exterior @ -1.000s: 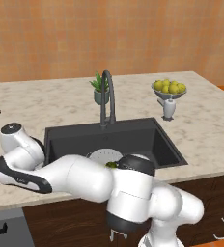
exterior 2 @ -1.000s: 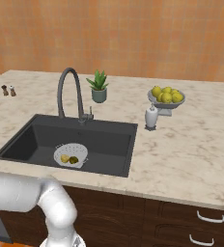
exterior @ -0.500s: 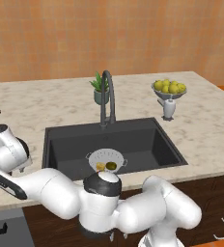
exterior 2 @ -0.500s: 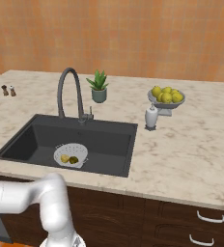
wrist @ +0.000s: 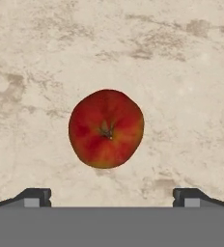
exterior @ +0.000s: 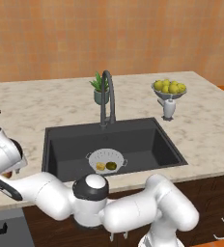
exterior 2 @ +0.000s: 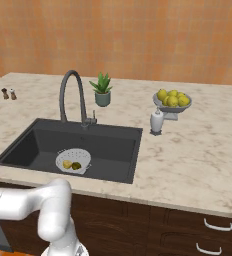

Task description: Put the colander in the sink, put the kiwi, apple, kiwi in the colander, and turn on the sink faucet and pour water over the colander.

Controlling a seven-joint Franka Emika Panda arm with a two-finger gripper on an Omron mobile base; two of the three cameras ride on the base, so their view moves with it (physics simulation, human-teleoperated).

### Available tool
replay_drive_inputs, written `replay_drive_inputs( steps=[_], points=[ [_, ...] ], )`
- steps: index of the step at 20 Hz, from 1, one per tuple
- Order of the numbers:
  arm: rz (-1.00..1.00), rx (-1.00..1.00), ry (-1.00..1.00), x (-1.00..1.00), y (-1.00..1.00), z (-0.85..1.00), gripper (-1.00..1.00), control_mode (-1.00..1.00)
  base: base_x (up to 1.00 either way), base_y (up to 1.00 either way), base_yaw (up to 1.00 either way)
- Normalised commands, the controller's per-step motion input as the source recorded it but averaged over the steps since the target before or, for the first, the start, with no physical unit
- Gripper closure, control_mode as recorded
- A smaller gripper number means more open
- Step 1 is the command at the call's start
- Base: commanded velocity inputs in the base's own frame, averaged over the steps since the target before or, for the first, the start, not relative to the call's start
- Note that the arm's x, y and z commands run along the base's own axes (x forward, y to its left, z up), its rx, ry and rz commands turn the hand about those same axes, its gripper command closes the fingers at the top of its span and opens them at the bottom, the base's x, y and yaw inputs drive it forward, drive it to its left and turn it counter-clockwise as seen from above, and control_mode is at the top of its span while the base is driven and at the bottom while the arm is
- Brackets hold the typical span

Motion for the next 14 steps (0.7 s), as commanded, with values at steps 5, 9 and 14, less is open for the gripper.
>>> replay_drive_inputs(
  steps=[5, 9, 14],
  points=[
    [0.00, 0.00, -0.03, 0.19, 0.08, -0.26, -1.00, -1.00, 0.00, 0.00, 0.00],
    [0.00, 0.00, -0.07, 0.19, 0.00, -0.27, -1.00, -1.00, 0.00, 0.00, 0.00],
    [0.00, 0.00, -0.03, 0.12, 0.01, -0.22, -1.00, -1.00, 0.00, 0.00, 0.00]
  ],
)
